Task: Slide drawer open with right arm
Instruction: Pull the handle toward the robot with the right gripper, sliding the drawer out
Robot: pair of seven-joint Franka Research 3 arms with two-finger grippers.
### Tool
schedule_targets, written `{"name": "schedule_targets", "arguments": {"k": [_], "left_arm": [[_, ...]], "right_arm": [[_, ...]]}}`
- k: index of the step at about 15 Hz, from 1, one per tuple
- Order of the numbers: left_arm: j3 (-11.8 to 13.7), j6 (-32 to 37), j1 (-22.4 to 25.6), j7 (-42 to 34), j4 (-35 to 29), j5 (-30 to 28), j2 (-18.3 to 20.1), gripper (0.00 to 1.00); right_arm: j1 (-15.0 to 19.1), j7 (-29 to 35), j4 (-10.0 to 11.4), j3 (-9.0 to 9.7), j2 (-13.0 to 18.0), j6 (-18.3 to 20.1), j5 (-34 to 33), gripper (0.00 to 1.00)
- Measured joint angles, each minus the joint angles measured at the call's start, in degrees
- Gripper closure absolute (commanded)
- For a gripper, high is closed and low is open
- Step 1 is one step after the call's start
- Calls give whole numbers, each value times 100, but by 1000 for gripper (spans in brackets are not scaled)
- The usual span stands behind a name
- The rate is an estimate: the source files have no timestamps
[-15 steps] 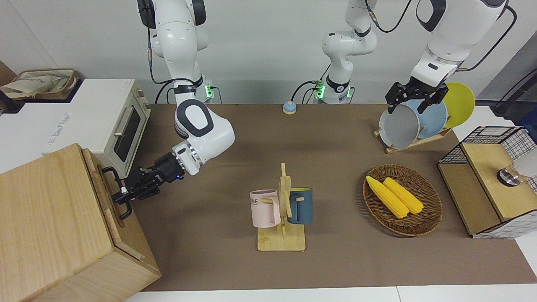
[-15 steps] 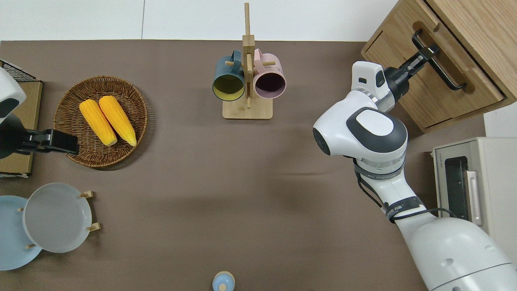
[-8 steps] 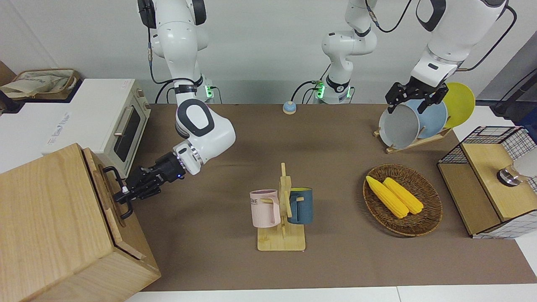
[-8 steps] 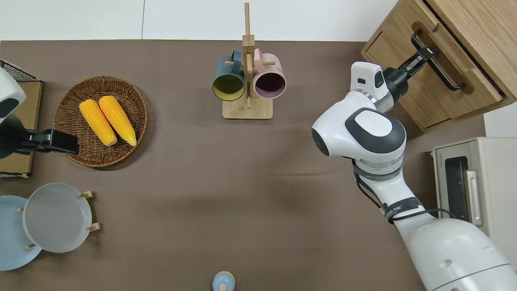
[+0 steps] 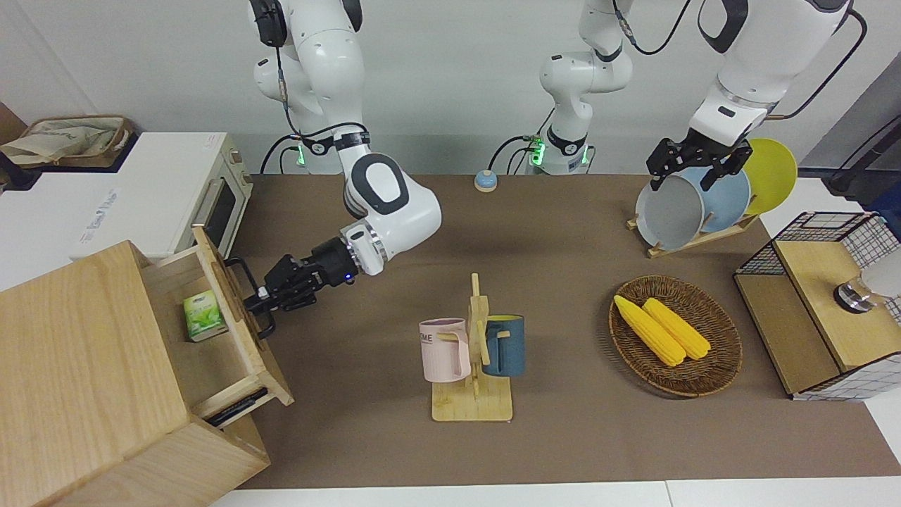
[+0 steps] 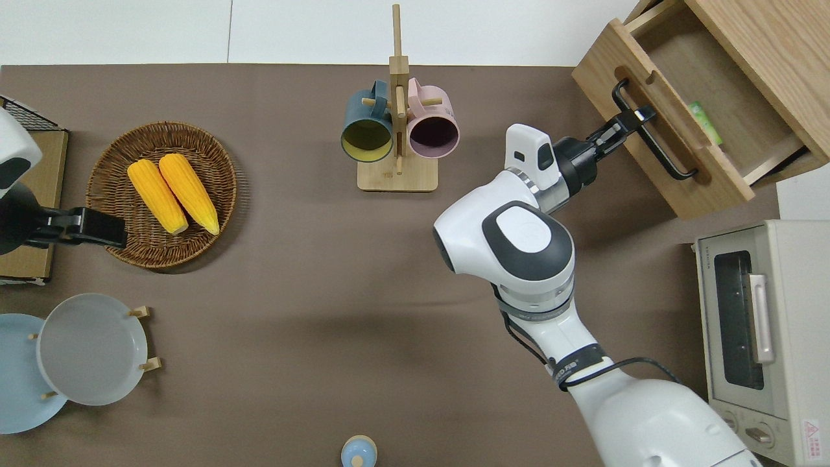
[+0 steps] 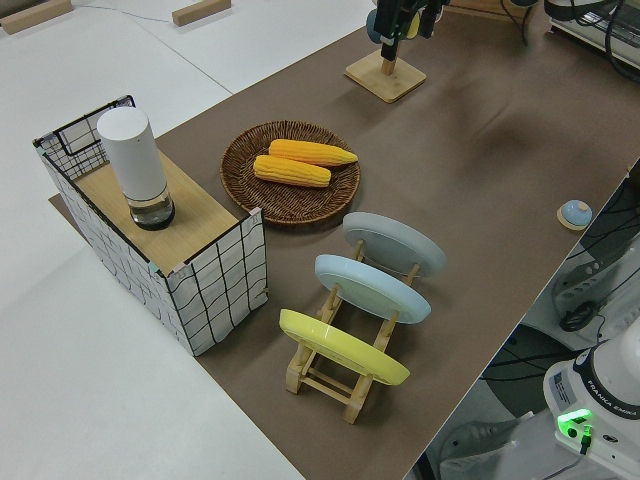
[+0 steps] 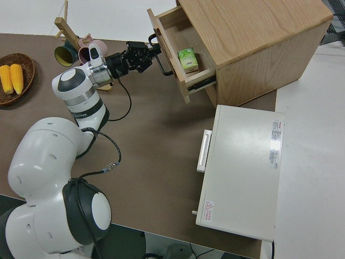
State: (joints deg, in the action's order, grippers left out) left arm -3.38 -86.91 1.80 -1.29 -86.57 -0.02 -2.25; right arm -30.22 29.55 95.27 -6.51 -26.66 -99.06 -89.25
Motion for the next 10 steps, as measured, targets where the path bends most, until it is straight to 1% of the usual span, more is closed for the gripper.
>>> {"name": "schedule_targets", "arguments": {"k": [2, 4, 10], "left_arm": [[0, 0, 0, 0, 0, 0, 0, 7], [0, 0, 0, 0, 0, 0, 0, 7], [0, 0, 0, 0, 0, 0, 0, 7]], "right_arm": [[-258, -11, 2, 6, 2, 278, 174, 1000], [-451, -12, 9, 12, 2, 462, 265, 1000], [-941, -34, 15, 15, 3, 862, 547, 1000]]}}
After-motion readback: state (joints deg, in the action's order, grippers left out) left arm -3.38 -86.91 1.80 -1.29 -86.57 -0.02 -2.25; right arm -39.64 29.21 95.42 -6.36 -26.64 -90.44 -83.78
